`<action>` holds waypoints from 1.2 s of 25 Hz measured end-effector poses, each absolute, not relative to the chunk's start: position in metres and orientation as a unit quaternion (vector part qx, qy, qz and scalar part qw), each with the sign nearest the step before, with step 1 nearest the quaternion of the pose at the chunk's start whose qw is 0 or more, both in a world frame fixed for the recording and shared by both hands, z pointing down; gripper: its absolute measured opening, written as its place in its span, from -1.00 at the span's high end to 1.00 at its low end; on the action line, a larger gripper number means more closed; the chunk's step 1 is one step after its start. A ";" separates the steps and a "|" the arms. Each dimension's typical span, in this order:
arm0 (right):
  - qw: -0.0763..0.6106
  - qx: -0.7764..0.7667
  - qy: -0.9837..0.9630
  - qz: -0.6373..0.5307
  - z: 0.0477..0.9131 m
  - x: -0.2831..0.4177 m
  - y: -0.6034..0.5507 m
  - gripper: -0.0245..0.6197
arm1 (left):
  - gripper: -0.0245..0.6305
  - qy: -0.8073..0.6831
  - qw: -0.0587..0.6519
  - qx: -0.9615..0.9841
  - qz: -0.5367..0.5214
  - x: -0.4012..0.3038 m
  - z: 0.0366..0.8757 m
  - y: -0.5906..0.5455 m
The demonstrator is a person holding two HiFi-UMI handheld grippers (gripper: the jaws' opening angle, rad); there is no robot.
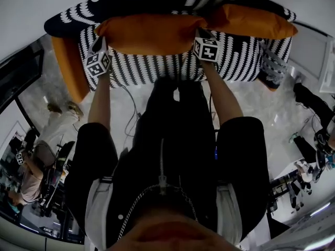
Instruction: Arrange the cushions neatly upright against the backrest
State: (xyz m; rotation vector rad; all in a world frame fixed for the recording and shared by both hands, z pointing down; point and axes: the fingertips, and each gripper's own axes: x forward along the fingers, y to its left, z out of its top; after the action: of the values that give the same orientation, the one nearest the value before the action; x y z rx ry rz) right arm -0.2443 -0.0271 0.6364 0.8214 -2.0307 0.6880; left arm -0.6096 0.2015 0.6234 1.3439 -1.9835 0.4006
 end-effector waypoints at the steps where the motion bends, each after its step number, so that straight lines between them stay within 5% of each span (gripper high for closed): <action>1: 0.407 0.324 -0.811 0.269 0.635 -0.253 -0.031 0.89 | 0.83 -0.768 0.348 0.516 0.154 -0.615 0.624 0.202; 14: 0.400 0.286 -0.832 0.257 0.640 -0.328 -0.062 0.88 | 0.81 -0.788 0.349 0.482 0.155 -0.664 0.624 0.207; 18: 0.413 0.292 -0.826 0.251 0.641 -0.319 -0.069 0.82 | 0.70 -0.796 0.350 0.472 0.147 -0.664 0.622 0.206; 20: 0.418 0.313 -0.823 0.223 0.625 -0.306 -0.074 0.61 | 0.41 -0.814 0.331 0.455 0.148 -0.665 0.609 0.207; 22: 0.414 0.325 -0.828 0.194 0.604 -0.294 -0.069 0.57 | 0.37 -0.826 0.312 0.444 0.153 -0.661 0.594 0.212; 30: 0.370 0.324 -0.855 0.166 0.535 -0.231 -0.005 0.85 | 0.38 -0.788 0.276 0.527 0.160 -0.560 0.557 0.211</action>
State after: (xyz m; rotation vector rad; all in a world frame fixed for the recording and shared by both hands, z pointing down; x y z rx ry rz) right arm -0.2307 -0.0051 0.5355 0.8311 -2.1921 0.4250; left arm -0.5601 0.2111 0.5568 1.4142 -2.1163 0.4299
